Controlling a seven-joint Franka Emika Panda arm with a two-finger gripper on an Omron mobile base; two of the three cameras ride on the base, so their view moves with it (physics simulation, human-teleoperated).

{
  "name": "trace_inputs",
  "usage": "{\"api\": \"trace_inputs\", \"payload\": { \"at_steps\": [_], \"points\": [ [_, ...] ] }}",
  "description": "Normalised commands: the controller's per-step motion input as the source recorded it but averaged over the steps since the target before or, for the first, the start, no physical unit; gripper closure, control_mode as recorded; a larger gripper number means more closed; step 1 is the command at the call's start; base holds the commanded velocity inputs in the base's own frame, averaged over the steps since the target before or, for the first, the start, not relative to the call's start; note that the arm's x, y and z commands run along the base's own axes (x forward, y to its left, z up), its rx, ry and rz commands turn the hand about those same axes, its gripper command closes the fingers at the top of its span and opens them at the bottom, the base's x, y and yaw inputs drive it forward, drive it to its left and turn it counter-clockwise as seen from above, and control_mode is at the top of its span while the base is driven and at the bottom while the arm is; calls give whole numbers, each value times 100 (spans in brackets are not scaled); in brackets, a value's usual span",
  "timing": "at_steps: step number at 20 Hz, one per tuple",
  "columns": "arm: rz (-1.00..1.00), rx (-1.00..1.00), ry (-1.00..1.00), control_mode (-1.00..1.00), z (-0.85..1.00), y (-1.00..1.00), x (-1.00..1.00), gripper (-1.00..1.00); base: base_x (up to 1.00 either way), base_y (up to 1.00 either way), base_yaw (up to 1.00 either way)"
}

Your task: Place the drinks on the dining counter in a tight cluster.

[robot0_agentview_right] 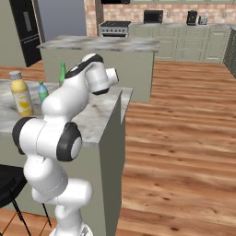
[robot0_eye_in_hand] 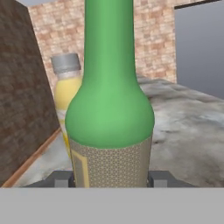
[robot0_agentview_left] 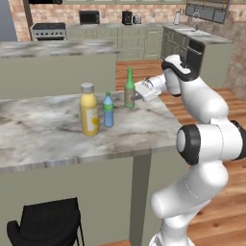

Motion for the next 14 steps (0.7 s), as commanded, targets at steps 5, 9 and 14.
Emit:
{"api": "trace_inputs", "payload": {
  "at_steps": [5,9,14],
  "points": [
    [0,-2,-5,-100,-13,1,0,100,0,0,0],
    [0,-2,-3,-100,-13,2,0,100,0,0,0],
    [0,-1,0,-100,-21,5,0,100,0,0,0]
  ]
}}
